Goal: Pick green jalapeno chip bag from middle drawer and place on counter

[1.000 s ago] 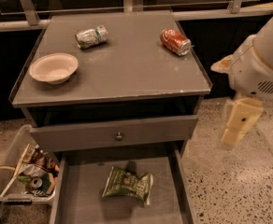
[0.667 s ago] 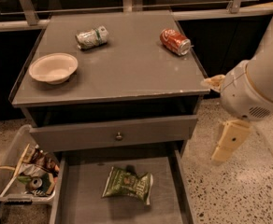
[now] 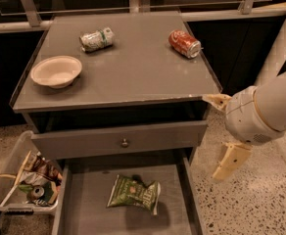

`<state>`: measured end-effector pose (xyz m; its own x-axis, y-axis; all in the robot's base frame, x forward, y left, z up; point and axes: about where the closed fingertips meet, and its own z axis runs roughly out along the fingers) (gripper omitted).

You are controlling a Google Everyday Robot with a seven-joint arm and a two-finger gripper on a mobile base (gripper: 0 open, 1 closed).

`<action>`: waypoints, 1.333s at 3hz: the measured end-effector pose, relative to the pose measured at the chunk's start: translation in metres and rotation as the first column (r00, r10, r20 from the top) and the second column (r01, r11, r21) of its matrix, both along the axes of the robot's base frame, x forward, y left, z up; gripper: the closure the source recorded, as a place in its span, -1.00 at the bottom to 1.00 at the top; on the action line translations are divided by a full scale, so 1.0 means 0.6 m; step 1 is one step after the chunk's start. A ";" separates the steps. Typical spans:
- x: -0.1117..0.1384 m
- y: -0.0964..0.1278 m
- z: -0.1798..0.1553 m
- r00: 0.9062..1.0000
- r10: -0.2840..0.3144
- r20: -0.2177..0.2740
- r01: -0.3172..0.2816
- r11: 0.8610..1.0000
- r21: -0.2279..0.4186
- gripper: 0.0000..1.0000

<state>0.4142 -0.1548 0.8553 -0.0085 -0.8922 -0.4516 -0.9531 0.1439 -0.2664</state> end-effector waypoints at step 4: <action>0.010 0.040 -0.181 0.997 -0.037 -0.065 0.044 0.993 0.112 -1.00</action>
Offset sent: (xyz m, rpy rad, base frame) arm -0.0002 0.0173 -0.0413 0.0549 0.0812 -0.0047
